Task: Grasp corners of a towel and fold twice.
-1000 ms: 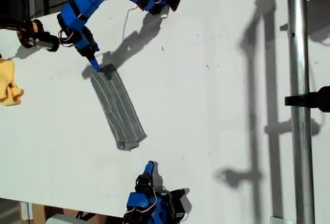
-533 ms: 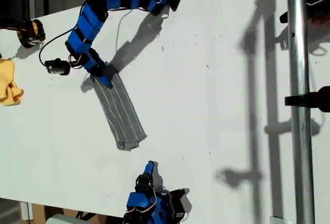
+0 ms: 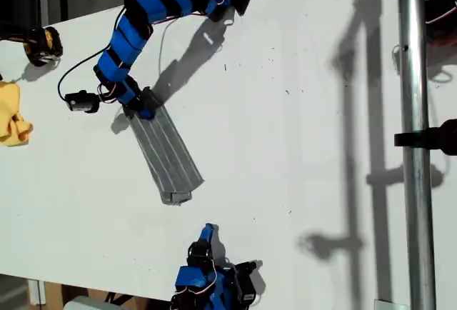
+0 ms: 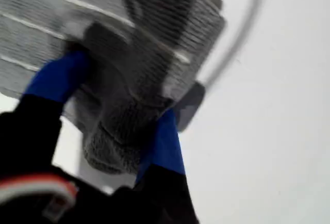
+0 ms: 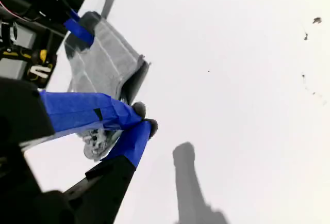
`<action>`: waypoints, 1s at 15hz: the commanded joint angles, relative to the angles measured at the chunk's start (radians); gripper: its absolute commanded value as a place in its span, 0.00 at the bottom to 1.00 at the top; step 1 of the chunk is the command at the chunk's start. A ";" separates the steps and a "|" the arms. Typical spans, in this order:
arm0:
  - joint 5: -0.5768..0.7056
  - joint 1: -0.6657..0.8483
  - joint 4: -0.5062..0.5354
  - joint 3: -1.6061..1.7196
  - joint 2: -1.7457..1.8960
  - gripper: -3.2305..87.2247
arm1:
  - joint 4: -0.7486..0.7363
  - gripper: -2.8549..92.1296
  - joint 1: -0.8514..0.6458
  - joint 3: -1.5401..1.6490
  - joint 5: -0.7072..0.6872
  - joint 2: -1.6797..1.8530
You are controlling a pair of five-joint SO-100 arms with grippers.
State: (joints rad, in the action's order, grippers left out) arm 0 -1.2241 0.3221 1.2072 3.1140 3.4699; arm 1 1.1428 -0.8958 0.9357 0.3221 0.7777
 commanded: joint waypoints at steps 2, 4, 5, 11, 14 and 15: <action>-0.011 0.012 -0.005 0.006 0.006 0.02 | -0.012 0.03 0.046 -0.015 -0.023 0.021; -0.012 0.012 -0.003 0.006 0.006 0.02 | 0.006 0.03 0.069 -0.009 -0.034 0.037; -0.012 0.012 -0.003 0.006 0.006 0.02 | 0.006 0.03 0.078 0.023 -0.032 0.066; -0.015 0.005 -0.003 0.006 0.006 0.01 | -0.009 0.03 -0.020 0.565 0.225 0.548; -0.009 0.005 -0.003 0.006 0.006 0.01 | -0.008 0.03 -0.002 0.908 0.416 0.890; -0.008 0.005 -0.003 0.006 0.006 0.01 | -0.009 0.03 0.028 1.017 0.480 1.002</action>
State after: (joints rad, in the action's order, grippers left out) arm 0 -1.2303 0.3237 1.2072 3.1140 3.4699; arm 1 1.1413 -0.8974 1.8500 0.7210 1.5800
